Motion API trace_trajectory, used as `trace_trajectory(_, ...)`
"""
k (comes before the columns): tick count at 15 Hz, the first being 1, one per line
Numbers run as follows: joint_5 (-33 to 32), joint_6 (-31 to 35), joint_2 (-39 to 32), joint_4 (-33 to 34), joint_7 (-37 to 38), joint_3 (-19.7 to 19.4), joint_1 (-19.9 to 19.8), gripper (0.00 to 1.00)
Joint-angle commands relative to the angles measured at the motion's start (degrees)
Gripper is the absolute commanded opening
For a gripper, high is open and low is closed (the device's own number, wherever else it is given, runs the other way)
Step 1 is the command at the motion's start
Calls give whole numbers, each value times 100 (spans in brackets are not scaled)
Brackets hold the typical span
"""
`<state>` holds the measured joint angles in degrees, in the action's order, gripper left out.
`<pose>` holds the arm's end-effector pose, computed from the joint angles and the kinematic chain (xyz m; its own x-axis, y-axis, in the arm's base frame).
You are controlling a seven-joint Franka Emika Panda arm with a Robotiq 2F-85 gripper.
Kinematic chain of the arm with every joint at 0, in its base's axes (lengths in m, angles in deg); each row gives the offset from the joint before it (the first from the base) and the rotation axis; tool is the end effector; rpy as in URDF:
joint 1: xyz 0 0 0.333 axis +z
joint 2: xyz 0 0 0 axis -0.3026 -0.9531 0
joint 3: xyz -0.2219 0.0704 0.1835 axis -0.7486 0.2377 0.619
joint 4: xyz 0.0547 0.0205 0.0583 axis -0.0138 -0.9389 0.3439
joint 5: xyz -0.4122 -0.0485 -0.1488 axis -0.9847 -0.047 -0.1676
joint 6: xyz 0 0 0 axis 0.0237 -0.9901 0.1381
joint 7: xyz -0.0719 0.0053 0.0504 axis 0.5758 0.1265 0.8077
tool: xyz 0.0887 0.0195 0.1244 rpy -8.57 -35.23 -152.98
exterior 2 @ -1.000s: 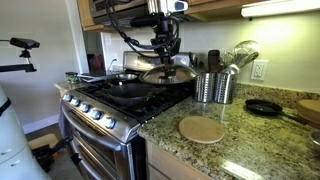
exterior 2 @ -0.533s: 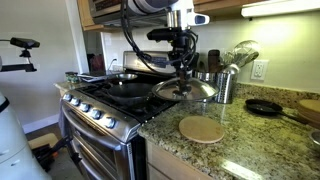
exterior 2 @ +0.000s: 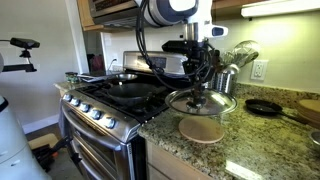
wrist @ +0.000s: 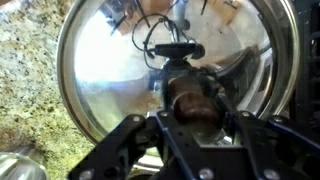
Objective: Take the lid off the wok and place it on the counter
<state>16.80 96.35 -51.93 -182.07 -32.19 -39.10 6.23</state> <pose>0.5287 -0.2390 0.2739 0.9160 -0.3551 0.1866 -0.3548 -0.9343 -0.0362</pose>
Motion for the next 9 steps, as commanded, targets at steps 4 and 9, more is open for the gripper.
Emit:
trace_trajectory(4, 310, 432, -763, 250, 84, 62, -77, 21)
trace_trajectory(9, 269, 749, -1127, 197, 167, 108, -82, 21)
